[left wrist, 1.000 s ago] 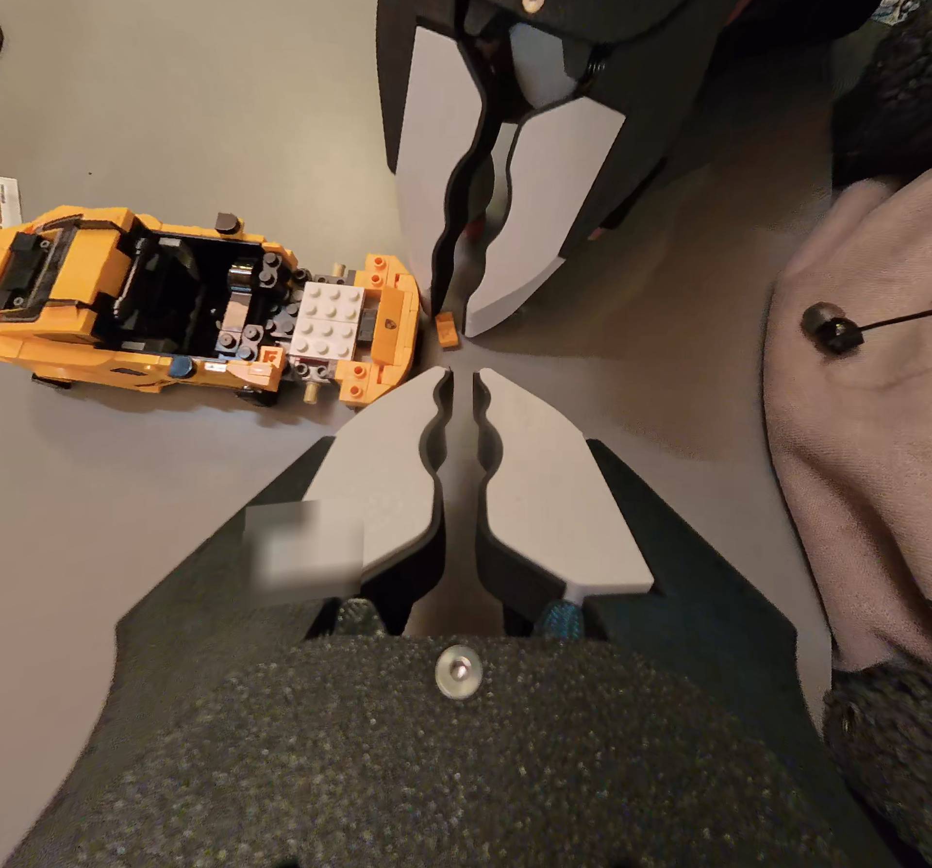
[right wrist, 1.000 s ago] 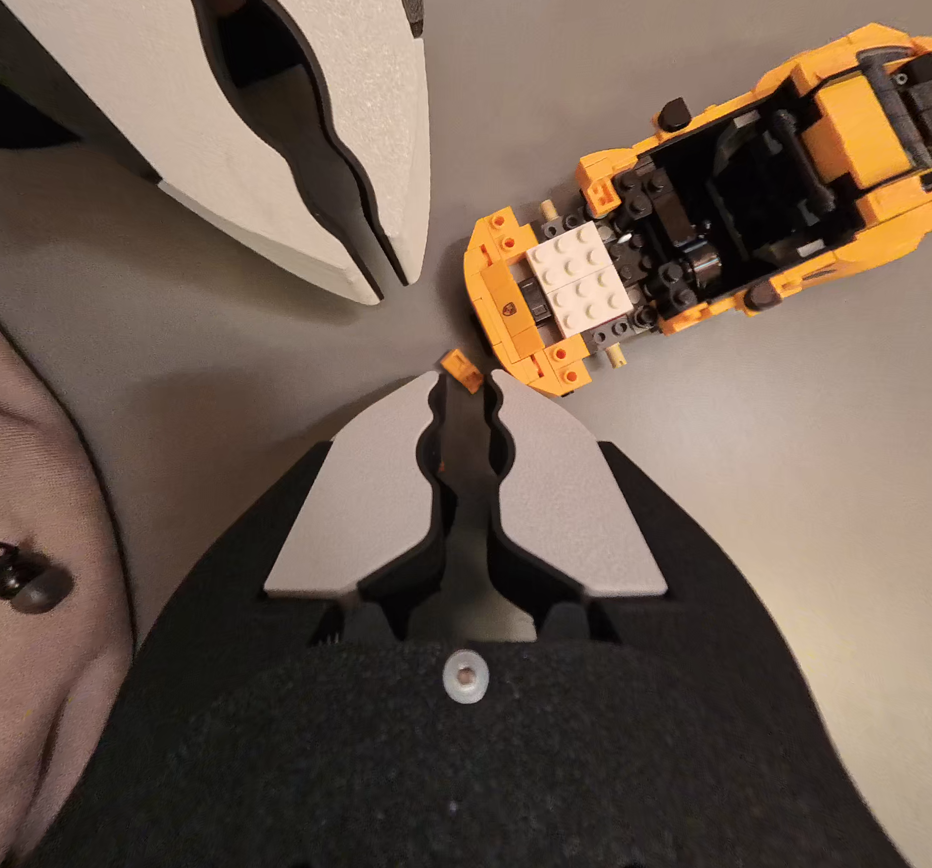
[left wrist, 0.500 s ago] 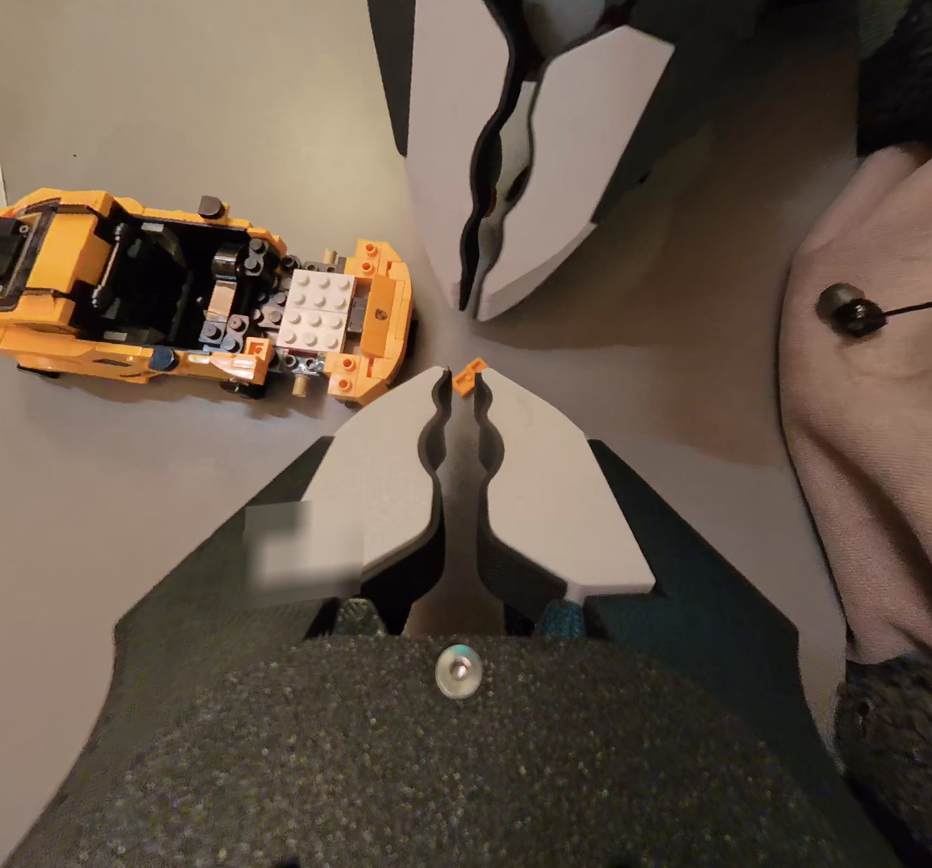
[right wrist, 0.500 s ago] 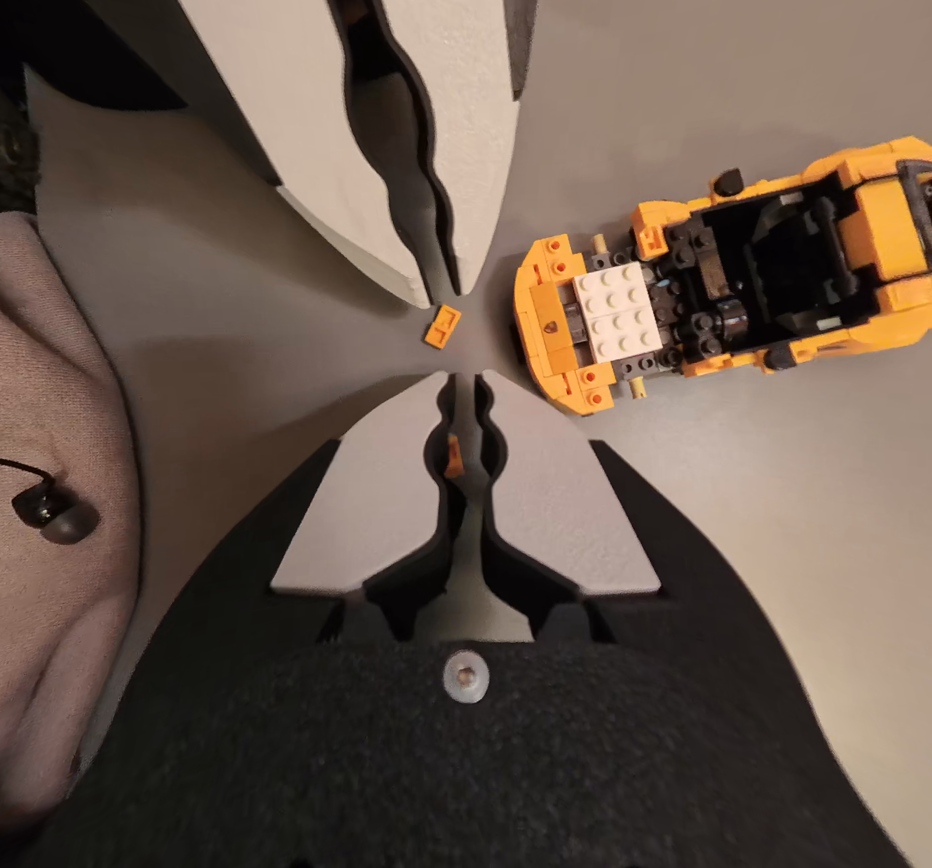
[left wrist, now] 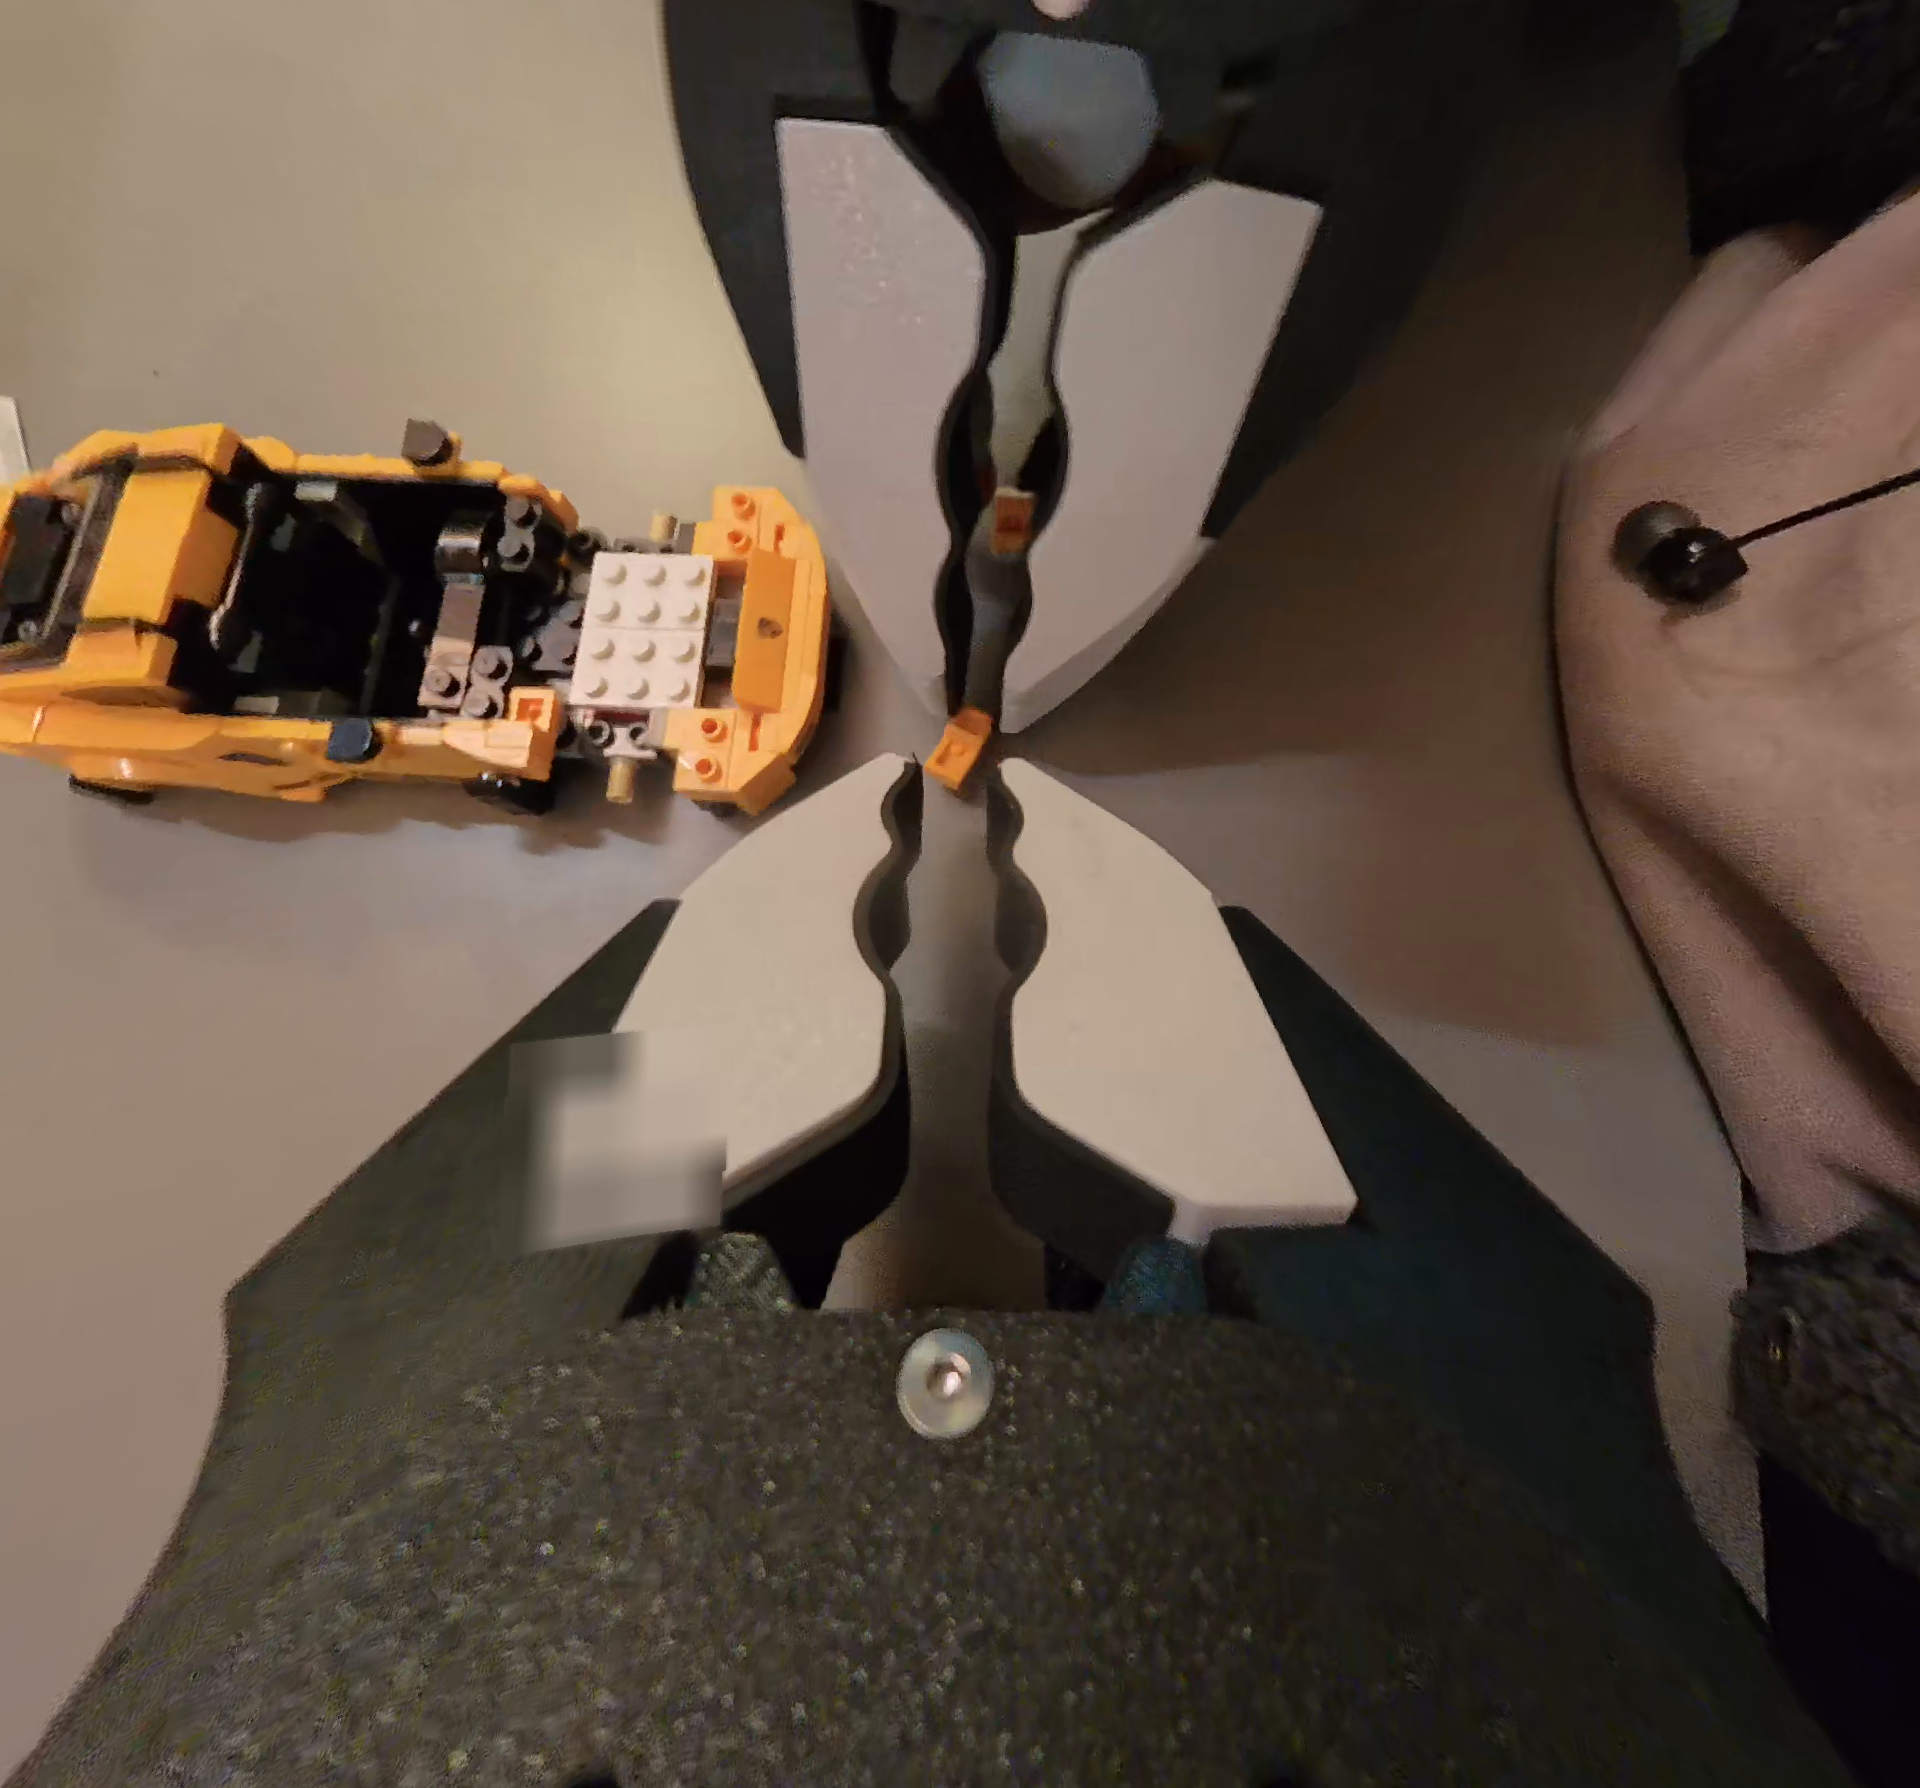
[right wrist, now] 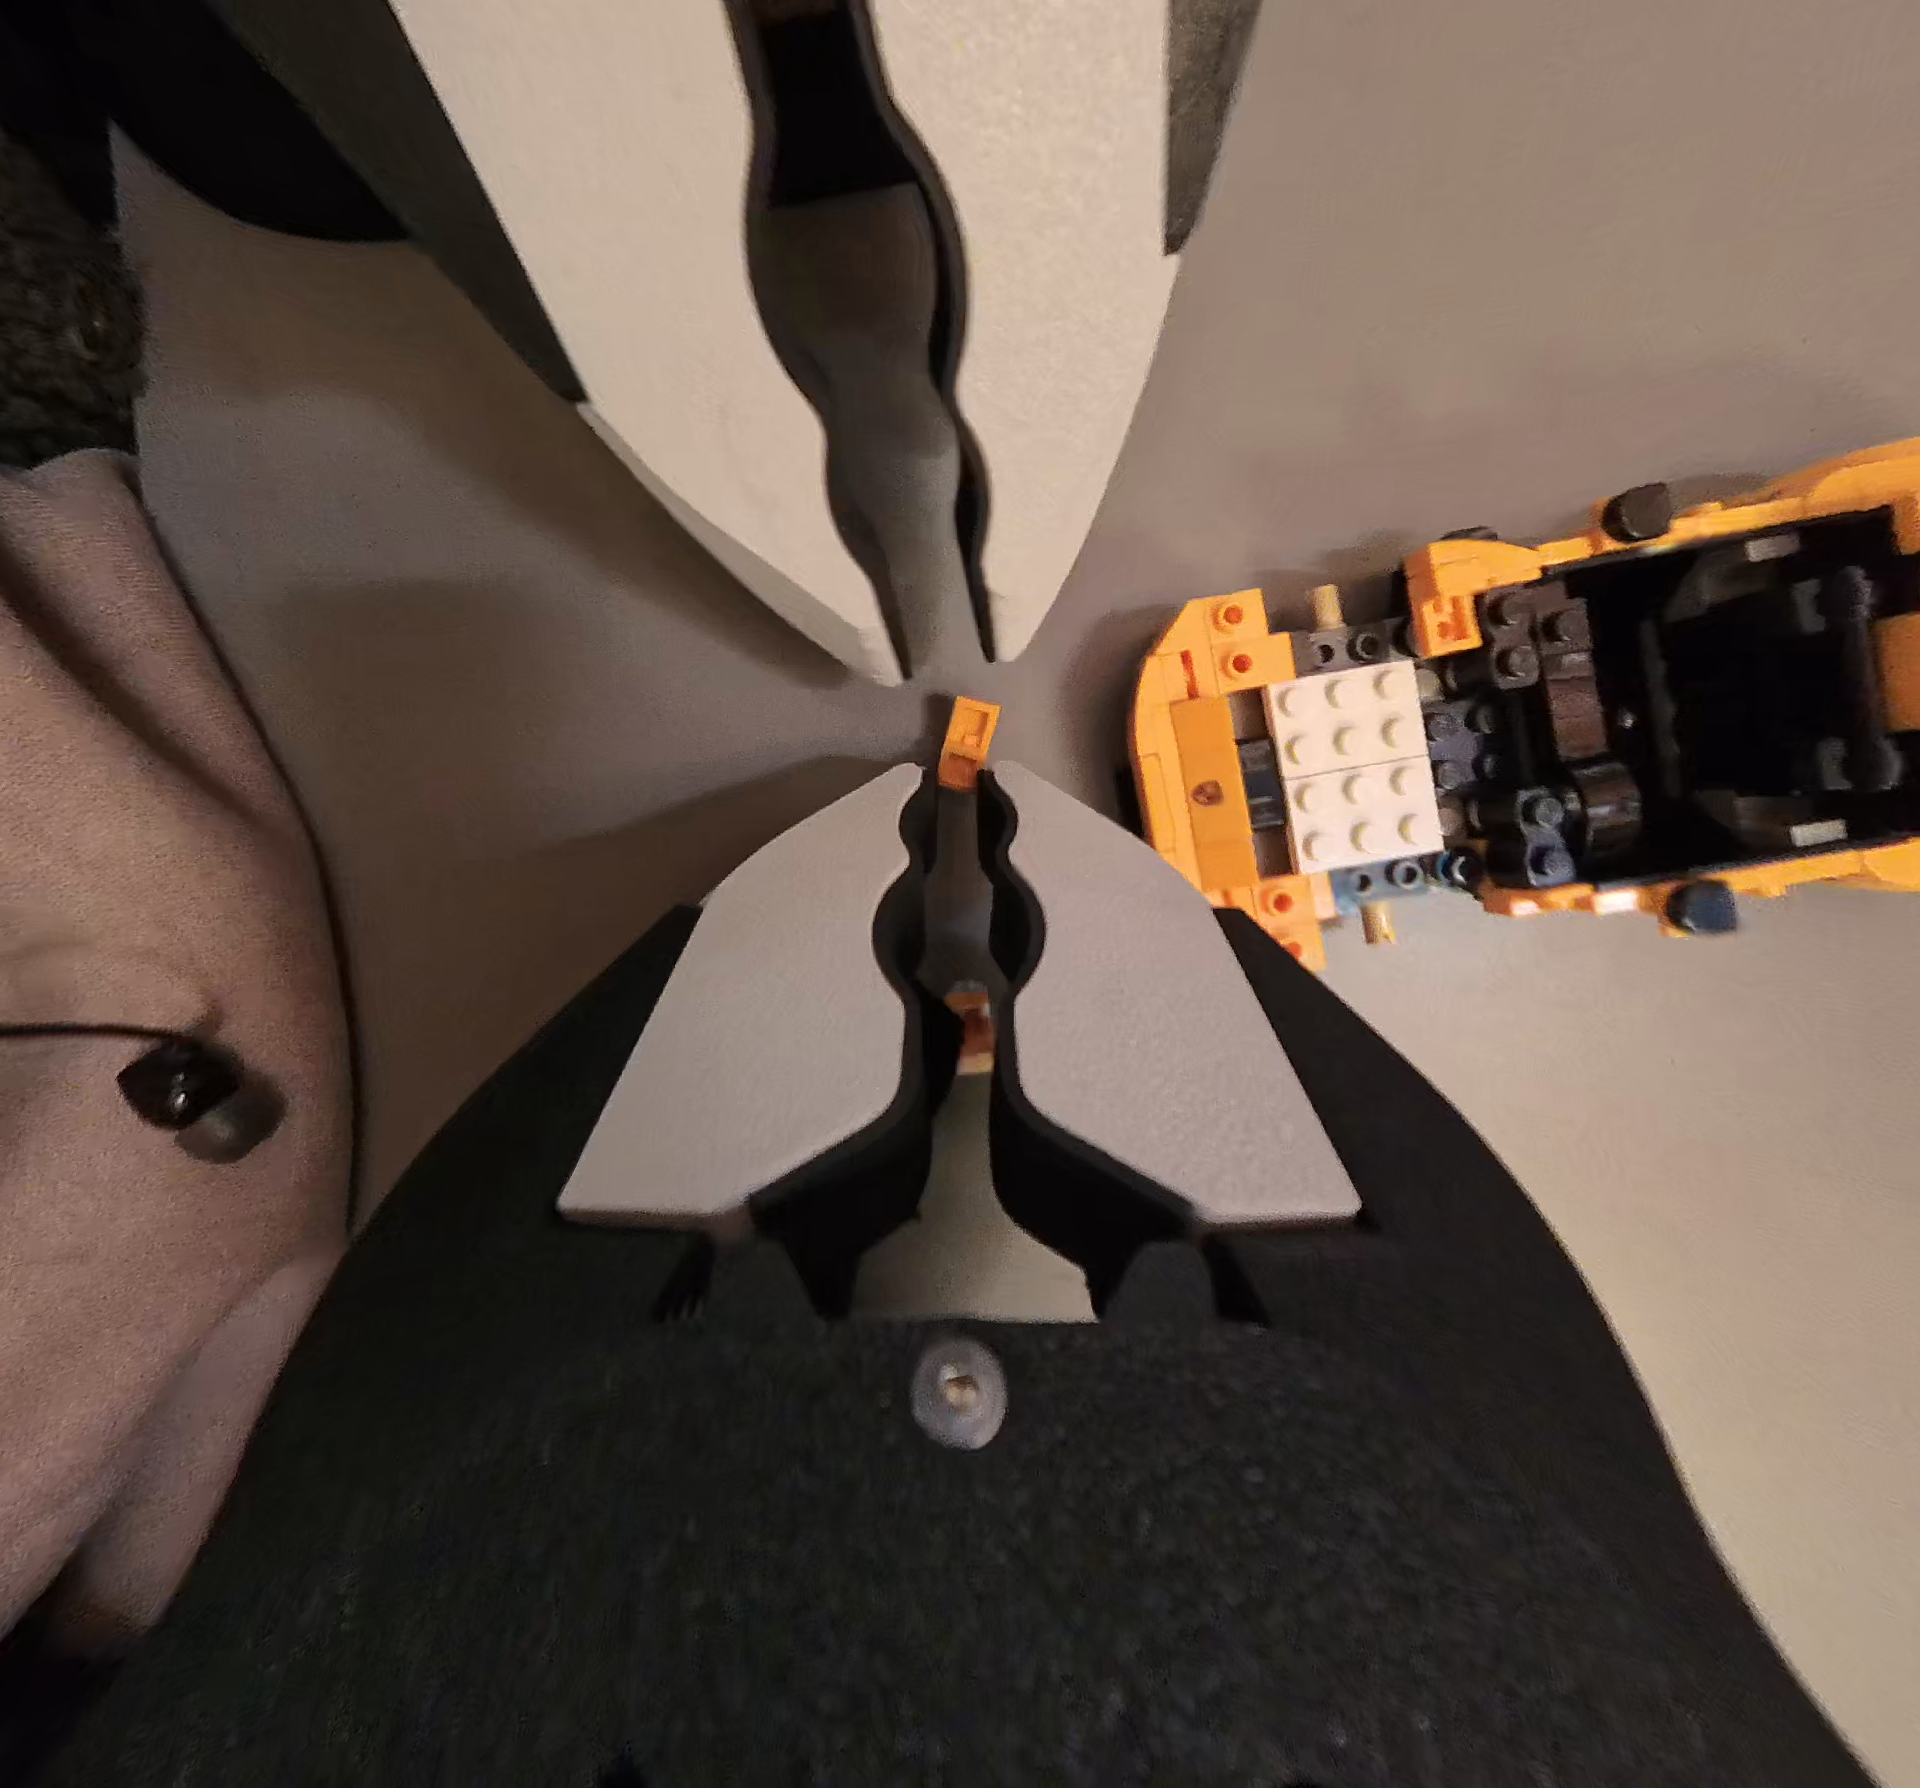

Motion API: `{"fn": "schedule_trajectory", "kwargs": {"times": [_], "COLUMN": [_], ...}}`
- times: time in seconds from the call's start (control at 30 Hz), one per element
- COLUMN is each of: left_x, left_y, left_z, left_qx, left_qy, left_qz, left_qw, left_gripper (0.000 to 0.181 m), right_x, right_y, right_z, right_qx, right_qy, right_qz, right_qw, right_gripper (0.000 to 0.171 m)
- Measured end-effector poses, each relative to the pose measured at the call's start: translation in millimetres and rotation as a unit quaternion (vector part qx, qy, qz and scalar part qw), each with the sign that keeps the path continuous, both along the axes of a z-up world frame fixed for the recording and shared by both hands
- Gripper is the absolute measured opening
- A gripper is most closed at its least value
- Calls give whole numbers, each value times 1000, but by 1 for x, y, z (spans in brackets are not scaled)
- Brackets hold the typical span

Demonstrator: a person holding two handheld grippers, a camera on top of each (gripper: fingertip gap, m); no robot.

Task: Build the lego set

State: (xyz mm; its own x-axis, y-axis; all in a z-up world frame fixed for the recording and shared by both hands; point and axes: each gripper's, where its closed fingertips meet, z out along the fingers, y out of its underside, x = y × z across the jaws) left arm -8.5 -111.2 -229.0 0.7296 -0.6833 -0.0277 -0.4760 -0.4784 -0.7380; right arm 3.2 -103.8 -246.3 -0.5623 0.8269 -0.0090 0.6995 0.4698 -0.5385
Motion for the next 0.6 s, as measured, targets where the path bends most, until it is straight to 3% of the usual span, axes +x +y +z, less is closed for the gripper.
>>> {"fn": "schedule_trajectory", "kwargs": {"times": [0.23,0.43,0.6], "left_x": [30,45,58], "left_y": [2,5,9], "left_z": [23,30,35], "left_qx": [111,157,194], "left_qy": [-1,-6,6], "left_qz": [-71,-92,-101], "left_qw": [991,983,976], "left_gripper": [19,22,18], "right_x": [18,38,48], "right_y": [2,4,2], "right_z": [24,39,40], "right_qx": [-127,-265,-320], "right_qy": [-10,-38,-69], "right_qz": [35,86,112], "right_qw": [991,960,938], "right_gripper": [7,7,7]}}
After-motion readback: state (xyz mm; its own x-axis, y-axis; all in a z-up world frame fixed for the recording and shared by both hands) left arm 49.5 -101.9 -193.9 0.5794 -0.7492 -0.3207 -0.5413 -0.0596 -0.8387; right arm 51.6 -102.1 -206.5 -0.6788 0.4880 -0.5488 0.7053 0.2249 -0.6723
